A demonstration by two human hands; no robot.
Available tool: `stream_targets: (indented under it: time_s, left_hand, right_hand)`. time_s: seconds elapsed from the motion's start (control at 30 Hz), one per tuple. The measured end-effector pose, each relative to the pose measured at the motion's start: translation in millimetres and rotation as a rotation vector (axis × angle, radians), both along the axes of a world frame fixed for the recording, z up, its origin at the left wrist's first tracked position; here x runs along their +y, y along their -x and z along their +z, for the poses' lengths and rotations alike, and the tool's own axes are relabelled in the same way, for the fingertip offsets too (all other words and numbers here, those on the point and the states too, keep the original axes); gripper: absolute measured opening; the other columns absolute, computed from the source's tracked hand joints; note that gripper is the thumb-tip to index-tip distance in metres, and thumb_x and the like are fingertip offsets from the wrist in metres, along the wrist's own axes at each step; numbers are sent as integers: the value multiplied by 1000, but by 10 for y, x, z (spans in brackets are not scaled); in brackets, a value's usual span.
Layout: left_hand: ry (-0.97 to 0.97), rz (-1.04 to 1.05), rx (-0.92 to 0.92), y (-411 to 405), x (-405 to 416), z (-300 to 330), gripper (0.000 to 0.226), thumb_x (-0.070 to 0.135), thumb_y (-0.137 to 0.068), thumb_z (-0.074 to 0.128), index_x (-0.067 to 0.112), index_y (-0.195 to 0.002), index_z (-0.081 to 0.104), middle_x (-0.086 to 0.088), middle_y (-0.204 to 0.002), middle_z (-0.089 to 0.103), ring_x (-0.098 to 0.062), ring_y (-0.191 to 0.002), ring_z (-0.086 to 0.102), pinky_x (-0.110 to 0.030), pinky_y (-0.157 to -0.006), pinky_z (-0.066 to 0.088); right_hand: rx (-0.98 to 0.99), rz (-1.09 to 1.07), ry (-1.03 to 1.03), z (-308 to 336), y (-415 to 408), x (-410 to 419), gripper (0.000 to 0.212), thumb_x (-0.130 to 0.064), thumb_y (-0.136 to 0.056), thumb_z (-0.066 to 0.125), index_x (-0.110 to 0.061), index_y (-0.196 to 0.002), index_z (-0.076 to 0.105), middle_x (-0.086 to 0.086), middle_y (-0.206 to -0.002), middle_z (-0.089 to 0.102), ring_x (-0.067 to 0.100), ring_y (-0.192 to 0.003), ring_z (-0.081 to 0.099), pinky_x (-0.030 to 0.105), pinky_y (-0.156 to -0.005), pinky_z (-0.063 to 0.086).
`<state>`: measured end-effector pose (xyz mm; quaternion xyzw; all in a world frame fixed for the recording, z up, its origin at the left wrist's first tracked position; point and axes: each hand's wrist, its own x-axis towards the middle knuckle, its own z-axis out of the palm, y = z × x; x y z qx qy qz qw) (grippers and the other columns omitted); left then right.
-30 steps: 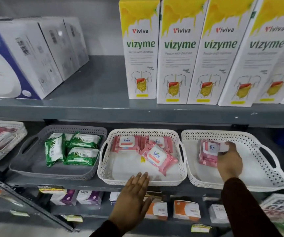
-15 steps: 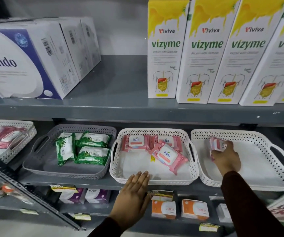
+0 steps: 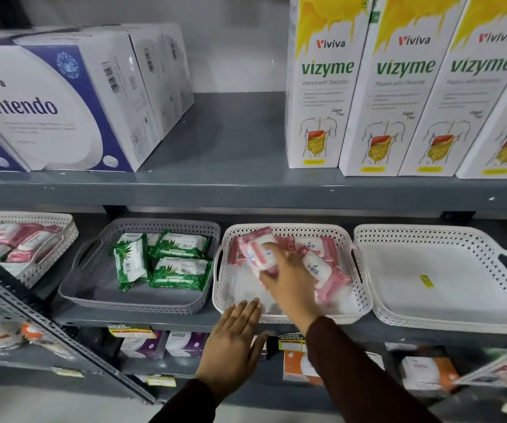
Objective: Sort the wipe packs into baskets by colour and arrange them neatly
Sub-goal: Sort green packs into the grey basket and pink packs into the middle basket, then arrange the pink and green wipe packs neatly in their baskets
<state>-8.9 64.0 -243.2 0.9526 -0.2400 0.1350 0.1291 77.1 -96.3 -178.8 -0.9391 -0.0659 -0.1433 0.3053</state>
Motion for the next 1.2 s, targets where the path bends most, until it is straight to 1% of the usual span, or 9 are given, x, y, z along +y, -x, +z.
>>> stream_targets:
  time_s: [0.17,0.33,0.4,0.5,0.6,0.73,0.87,1.03,1.2]
  left_hand:
    - [-14,-10,-33,0,54,154,45,40,-99,42,13,-132,58,-3,-131,63,-21,-119,57,-38,-105,42]
    - [69,95,201,-297,-20,529,51,49,-98,28,16,-85,65,-3,-80,69,-22,-71,65,-34,-66,54]
    - [0,70,157,-586,16,605,27,34,-98,43,18,-108,63,-6,-106,68,-21,-92,66,-38,-84,56]
    - [-240,9,-5,-1010,69,619,74,-9,-76,56,20,-142,43,-6,-150,40,-31,-139,35,-50,-113,31]
    - [-361,-103,-53,-1229,45,713,82,-14,-76,55,25,-146,40,-2,-157,29,-32,-145,20,-50,-115,12]
    - [-290,-131,156,-1289,6,726,68,-11,-91,47,21,-148,34,-2,-159,21,-29,-147,16,-44,-117,22]
    - [-333,-136,175,-1310,58,614,51,8,-91,61,12,-140,46,-12,-146,46,-31,-135,41,-44,-113,34]
    - [-239,-77,284,-1225,88,319,47,16,-90,67,12,-133,48,-8,-130,58,-17,-108,62,-33,-92,54]
    - [-77,36,388,-1219,-79,345,44,11,-102,47,3,-144,36,-10,-139,51,-19,-108,62,-15,-88,48]
  right_hand:
    - [126,113,251,-251,-186,249,54,-34,-85,67,-29,-133,44,12,-122,61,29,-110,56,39,-82,51]
    - [128,51,315,-178,-153,54,47,-48,-90,55,-36,-134,46,6,-144,44,31,-133,34,53,-103,31]
    - [118,-76,279,-142,-161,-126,47,-39,-87,63,-32,-131,48,7,-146,42,32,-136,33,54,-104,32]
    - [178,-234,267,-221,-183,-441,56,-27,-77,75,-20,-126,49,11,-136,53,33,-126,47,50,-99,43]
    - [260,-198,288,-296,-211,-605,65,-21,-77,76,-13,-134,45,11,-134,56,31,-124,51,45,-99,46]
    - [311,-92,282,-265,-234,-647,68,-15,-76,78,-14,-136,47,11,-134,59,30,-123,54,43,-102,45]
    - [417,33,145,-113,-226,-757,69,-4,-73,79,-17,-135,52,8,-132,62,26,-116,60,40,-97,51]
    - [549,113,73,-30,-141,-1039,71,18,-77,59,-27,-132,57,2,-139,56,11,-63,61,23,-51,49]
    - [504,153,7,-127,-124,-1032,74,17,-80,57,-31,-137,52,-15,-134,43,17,-95,67,26,-76,56]
